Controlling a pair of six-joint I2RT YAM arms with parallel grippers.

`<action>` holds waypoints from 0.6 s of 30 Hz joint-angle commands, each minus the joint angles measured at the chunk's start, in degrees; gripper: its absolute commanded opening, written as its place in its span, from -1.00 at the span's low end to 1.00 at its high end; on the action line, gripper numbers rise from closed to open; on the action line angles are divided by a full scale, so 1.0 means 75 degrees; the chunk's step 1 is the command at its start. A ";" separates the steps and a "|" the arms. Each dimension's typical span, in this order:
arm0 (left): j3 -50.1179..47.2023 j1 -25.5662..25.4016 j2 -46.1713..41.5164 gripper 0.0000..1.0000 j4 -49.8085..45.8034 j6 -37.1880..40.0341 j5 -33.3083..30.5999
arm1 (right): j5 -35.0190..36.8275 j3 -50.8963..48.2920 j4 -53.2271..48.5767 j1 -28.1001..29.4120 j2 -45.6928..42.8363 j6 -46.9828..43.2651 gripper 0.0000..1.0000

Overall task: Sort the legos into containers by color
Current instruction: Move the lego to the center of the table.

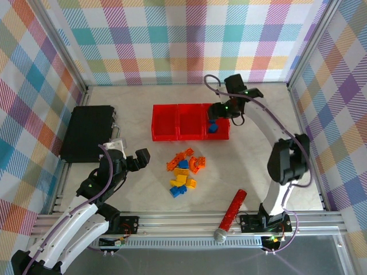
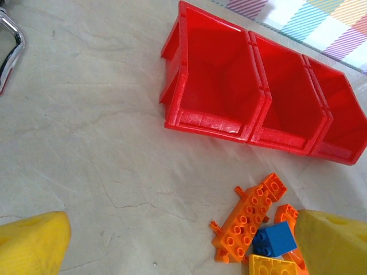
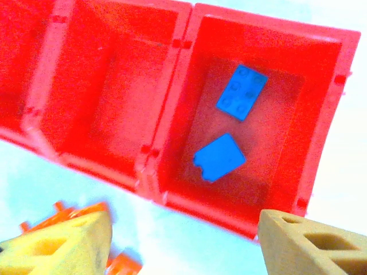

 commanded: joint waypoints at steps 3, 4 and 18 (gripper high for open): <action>-0.0112 -0.0085 0.0084 0.99 0.0180 0.0052 0.0235 | -0.1041 -0.1848 0.0689 0.0028 -0.1286 0.1872 0.36; -0.0135 -0.0075 0.0119 0.99 0.0236 0.0053 0.0252 | -0.1024 -0.2167 0.0753 0.0038 -0.1511 0.2314 0.36; -0.0268 -0.0088 0.0499 0.99 0.0824 0.0226 0.0430 | 0.0317 -0.4206 0.1407 0.2078 -0.2088 0.4539 0.55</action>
